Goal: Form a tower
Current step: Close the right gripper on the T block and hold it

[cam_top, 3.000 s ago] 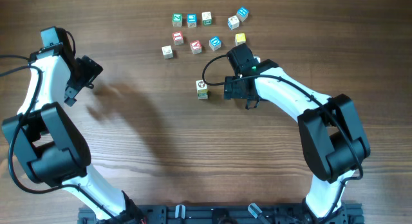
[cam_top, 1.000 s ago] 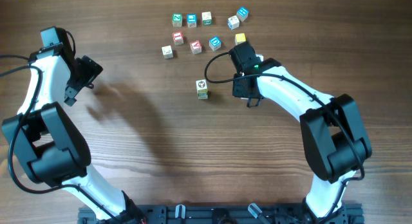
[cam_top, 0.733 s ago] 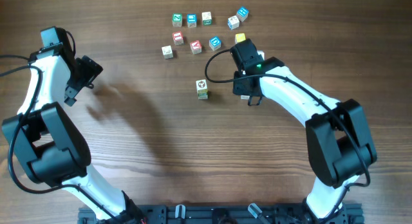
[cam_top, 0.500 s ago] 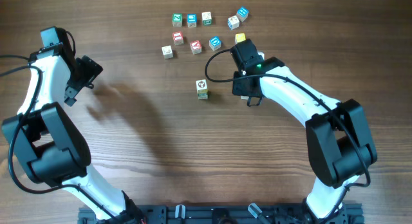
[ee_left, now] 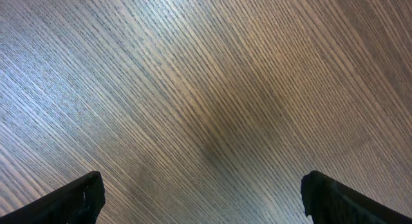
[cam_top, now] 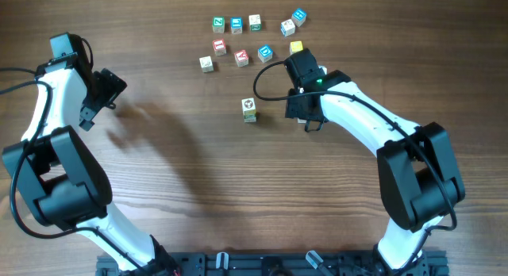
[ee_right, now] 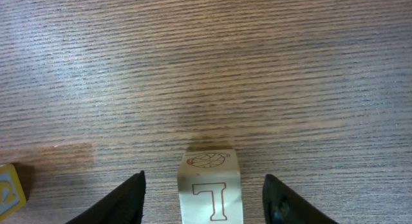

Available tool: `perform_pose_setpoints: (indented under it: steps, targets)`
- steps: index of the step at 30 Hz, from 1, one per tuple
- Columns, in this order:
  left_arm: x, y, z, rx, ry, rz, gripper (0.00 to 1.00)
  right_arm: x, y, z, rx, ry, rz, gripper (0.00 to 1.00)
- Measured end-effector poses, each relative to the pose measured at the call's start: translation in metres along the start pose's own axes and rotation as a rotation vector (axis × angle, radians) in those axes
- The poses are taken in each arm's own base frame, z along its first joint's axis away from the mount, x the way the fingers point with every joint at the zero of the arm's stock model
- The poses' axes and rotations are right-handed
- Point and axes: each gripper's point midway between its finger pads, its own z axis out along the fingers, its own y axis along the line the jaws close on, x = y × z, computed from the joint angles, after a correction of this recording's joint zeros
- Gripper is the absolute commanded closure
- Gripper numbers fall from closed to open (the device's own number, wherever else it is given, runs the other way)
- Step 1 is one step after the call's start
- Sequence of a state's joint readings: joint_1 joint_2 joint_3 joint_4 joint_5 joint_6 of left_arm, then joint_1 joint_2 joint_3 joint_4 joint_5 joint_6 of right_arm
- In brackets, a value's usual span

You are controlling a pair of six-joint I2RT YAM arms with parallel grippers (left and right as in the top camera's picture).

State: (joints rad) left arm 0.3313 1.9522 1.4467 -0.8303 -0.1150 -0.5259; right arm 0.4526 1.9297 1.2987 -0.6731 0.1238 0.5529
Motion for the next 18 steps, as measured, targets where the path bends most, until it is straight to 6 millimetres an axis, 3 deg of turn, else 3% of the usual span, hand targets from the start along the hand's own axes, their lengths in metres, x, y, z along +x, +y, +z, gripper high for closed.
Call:
perform_pose_setpoints:
  steps: [5,11,14,18]
  targets:
    - [0.0,0.0,0.0,0.0,0.0,0.0,0.0,0.0004,-0.0003,0.0,0.002,0.002,0.013,0.53]
    - [0.0,0.0,0.0,0.0,0.0,0.0,0.0,0.006,-0.0036,0.0013,0.013,0.02,0.02,0.56]
    - [0.0,0.0,0.0,0.0,0.0,0.0,0.0,0.0097,-0.0051,0.0063,0.013,0.02,0.022,0.63]
    - [0.0,0.0,0.0,0.0,0.0,0.0,0.0,0.0062,-0.0029,0.007,0.003,0.004,0.025,0.62]
